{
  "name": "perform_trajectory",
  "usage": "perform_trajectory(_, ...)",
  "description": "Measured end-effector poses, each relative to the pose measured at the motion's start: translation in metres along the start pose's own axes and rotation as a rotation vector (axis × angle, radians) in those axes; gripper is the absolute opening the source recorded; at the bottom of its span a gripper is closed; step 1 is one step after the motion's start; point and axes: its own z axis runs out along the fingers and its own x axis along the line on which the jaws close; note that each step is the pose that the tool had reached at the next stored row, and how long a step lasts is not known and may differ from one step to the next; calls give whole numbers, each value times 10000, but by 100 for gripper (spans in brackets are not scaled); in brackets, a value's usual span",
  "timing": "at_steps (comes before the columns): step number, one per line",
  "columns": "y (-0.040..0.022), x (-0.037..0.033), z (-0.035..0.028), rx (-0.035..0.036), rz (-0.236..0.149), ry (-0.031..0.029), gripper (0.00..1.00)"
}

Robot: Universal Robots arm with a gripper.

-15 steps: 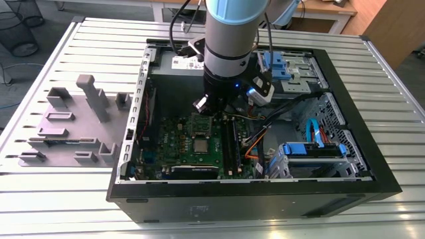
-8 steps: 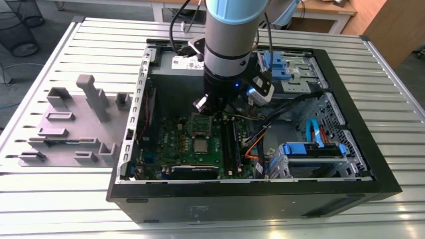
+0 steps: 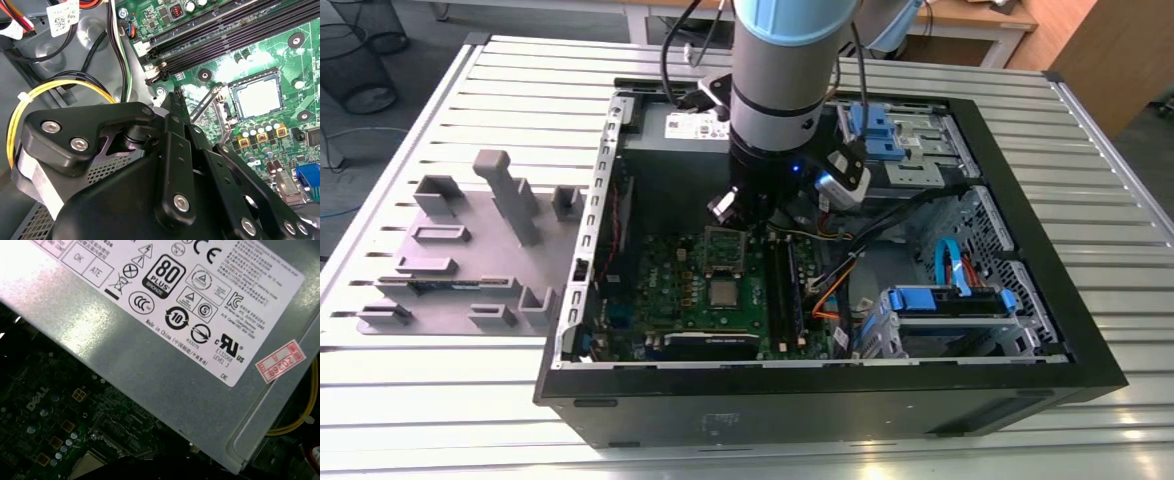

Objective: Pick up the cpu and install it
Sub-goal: 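Install the first cpu locking lever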

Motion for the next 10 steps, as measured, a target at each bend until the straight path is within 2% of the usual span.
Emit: perform_trajectory(10, 2, -2, -30, -1, 0, -2, 11)
